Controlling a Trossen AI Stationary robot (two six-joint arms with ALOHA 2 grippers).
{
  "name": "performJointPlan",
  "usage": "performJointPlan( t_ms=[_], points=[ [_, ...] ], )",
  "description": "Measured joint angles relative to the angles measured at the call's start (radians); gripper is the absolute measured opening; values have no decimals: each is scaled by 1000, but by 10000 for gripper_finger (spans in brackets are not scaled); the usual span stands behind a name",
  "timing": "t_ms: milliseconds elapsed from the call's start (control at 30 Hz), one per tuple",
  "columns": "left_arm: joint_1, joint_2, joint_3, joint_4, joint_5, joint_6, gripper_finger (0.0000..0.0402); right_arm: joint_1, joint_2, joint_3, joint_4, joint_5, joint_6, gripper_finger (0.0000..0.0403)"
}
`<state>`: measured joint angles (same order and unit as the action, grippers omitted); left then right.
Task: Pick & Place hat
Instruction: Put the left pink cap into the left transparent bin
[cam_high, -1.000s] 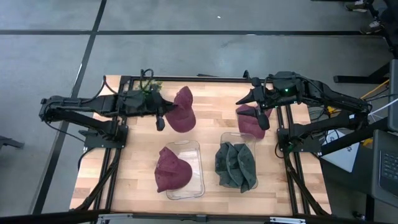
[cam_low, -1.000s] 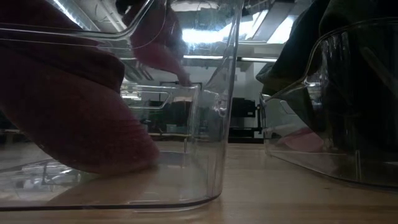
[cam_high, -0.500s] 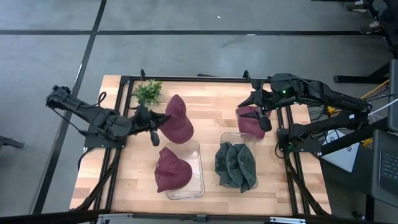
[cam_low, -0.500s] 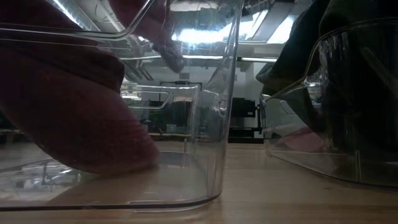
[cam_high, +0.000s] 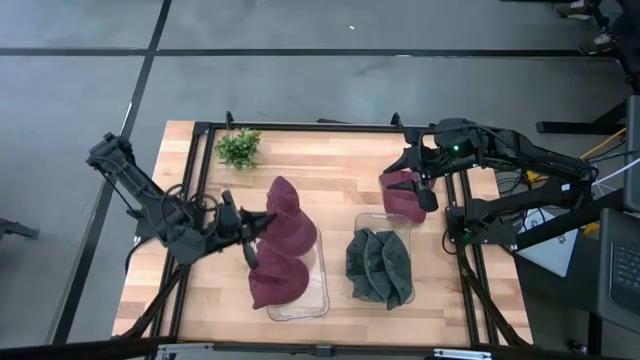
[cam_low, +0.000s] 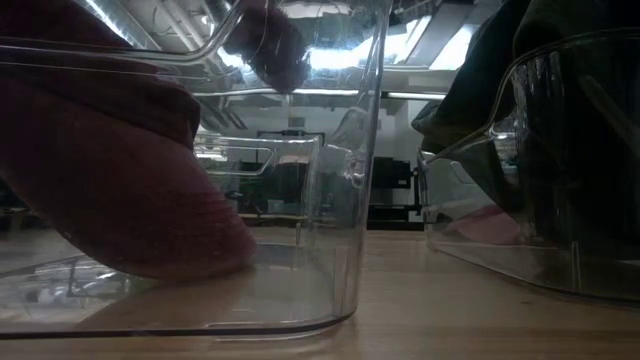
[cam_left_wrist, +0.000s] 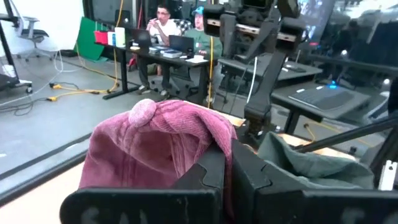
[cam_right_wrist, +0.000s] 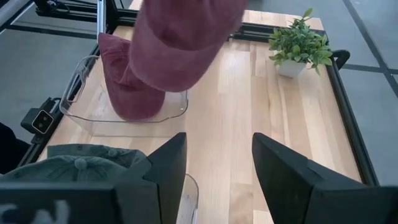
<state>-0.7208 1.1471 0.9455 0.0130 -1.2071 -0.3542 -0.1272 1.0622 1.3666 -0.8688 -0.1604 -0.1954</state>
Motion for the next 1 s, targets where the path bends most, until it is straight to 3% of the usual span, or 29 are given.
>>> performJointPlan(
  t_ms=[367, 733, 1000],
  points=[
    [-126, 113, 0, 155, -154, 1, 3, 0, 0, 0, -23, 0, -16, 181],
    [-200, 272, 0, 438, -216, 69, 3, 0, 0, 0, -50, -2, -18, 181],
    [-240, 404, 0, 574, -321, 37, 3, 1, 0, 0, -101, -93, -19, 181]
  ],
)
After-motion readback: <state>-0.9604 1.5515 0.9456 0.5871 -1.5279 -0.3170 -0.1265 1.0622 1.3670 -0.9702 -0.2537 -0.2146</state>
